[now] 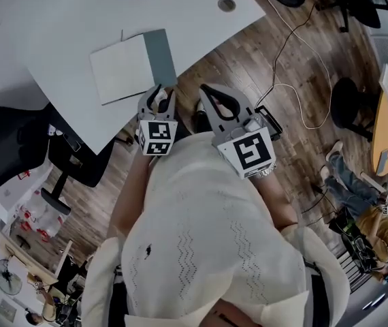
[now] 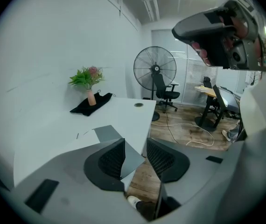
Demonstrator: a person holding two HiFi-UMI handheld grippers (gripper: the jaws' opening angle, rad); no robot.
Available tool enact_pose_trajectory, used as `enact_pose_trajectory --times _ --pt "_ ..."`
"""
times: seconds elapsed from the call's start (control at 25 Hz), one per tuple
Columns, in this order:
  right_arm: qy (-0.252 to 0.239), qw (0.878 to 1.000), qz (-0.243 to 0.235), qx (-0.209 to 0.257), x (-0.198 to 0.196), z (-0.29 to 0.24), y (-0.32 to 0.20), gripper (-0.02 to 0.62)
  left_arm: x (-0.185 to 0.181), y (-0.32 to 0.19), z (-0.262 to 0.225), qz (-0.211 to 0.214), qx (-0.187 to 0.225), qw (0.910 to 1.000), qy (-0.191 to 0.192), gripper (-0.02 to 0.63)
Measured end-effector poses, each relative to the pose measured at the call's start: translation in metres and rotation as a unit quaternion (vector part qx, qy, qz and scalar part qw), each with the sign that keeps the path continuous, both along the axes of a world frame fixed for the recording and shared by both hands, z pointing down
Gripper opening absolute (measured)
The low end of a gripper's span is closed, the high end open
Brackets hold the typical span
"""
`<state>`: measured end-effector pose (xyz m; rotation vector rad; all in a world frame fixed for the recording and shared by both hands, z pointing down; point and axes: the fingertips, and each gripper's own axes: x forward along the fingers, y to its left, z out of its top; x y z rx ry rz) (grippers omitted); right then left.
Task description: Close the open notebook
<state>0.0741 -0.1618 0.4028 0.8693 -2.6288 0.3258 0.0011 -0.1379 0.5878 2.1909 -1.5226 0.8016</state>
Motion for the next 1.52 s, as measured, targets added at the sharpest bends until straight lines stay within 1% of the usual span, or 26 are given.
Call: enact_pose_trajectory --times 0.16,0.24,0.36,0.64,0.76,0.92,1.2,1.4,1.52 --pt "0.010 1.000 0.029 -0.004 0.009 0.003 0.000 0.002 0.004 0.000 0.023 0.032 -0.029 0.9988 -0.024 0.163" --pt "0.022 0.999 0.044 -0.011 0.017 0.006 0.002 0.002 0.006 0.000 0.035 0.043 -0.045 0.9976 -0.032 0.167" --pt "0.028 0.997 0.072 -0.018 0.027 0.009 0.003 0.002 0.008 0.000 0.049 0.061 -0.062 0.9948 -0.052 0.175" --pt "0.035 0.992 0.118 -0.027 0.045 0.014 0.005 0.002 0.014 -0.009 0.077 0.092 -0.091 0.9853 -0.112 0.190" --pt "0.043 0.991 0.124 -0.028 0.049 0.014 0.005 0.002 0.016 -0.012 0.089 0.102 -0.103 0.9801 -0.135 0.195" --pt "0.049 0.989 0.139 -0.030 0.055 0.016 0.005 0.002 0.015 -0.016 0.102 0.109 -0.113 0.9747 -0.159 0.199" --pt "0.054 0.984 0.163 -0.036 0.067 0.018 0.005 0.002 0.019 -0.018 0.116 0.119 -0.124 0.9674 -0.186 0.210" --pt "0.057 0.982 0.175 -0.041 0.075 0.021 0.007 0.002 0.018 -0.019 0.123 0.110 -0.122 0.9637 -0.210 0.212" --pt "0.055 0.981 0.181 -0.046 0.079 0.024 0.006 0.002 0.016 -0.021 0.124 0.102 -0.112 0.9615 -0.229 0.189"
